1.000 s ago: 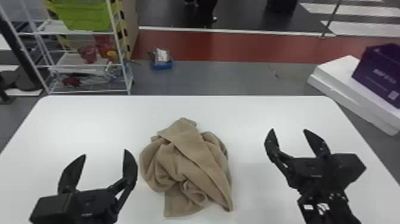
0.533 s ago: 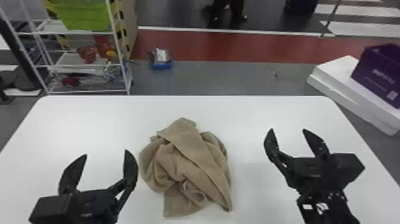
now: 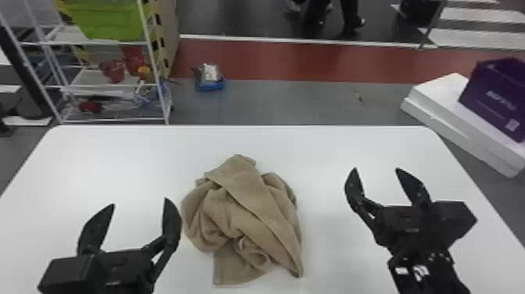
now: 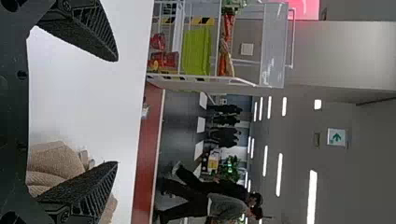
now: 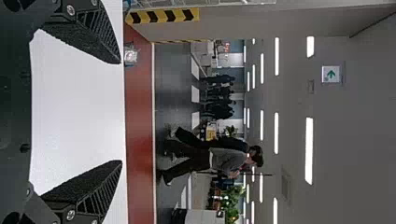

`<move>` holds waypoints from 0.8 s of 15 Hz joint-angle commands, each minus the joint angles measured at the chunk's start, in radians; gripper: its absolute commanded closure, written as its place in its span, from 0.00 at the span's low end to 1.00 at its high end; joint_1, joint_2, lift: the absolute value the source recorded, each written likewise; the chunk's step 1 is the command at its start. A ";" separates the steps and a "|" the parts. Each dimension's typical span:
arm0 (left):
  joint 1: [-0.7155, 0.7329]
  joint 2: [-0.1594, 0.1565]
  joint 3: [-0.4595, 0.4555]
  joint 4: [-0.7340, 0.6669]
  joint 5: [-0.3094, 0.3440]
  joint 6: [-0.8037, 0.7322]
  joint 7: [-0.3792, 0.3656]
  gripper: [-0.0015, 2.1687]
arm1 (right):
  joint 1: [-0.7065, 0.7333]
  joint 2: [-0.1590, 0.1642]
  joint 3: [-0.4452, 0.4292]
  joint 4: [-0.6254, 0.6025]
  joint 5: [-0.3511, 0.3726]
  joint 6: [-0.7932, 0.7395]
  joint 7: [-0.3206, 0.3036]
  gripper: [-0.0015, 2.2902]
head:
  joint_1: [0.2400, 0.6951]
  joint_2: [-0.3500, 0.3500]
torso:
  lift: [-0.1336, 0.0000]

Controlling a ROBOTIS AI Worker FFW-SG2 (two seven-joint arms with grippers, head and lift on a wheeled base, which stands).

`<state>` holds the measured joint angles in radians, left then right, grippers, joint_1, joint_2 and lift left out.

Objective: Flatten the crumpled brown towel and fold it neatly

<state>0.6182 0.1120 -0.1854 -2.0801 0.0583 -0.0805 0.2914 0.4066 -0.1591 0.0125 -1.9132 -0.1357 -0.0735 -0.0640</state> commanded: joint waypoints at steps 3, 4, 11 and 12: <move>-0.002 0.000 0.000 0.000 0.002 0.025 -0.005 0.04 | 0.015 -0.002 0.020 -0.020 0.036 -0.007 0.119 0.05 | 1.00 0.41 | 0.07; -0.002 0.000 0.000 0.002 0.003 0.025 -0.008 0.04 | 0.018 -0.005 0.038 -0.029 0.067 -0.004 0.128 0.05 | 1.00 0.42 | 0.07; -0.003 0.000 0.006 0.003 0.012 0.037 -0.015 0.04 | 0.050 -0.036 0.095 -0.107 0.177 0.116 0.268 0.06 | 1.00 0.57 | 0.07; -0.005 -0.002 0.006 0.003 0.012 0.040 -0.018 0.04 | 0.057 -0.039 0.095 -0.116 0.168 0.110 0.302 0.06 | 1.00 0.59 | 0.07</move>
<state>0.6152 0.1117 -0.1801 -2.0775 0.0690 -0.0442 0.2752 0.4533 -0.1928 0.1044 -2.0151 0.0401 0.0395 0.2192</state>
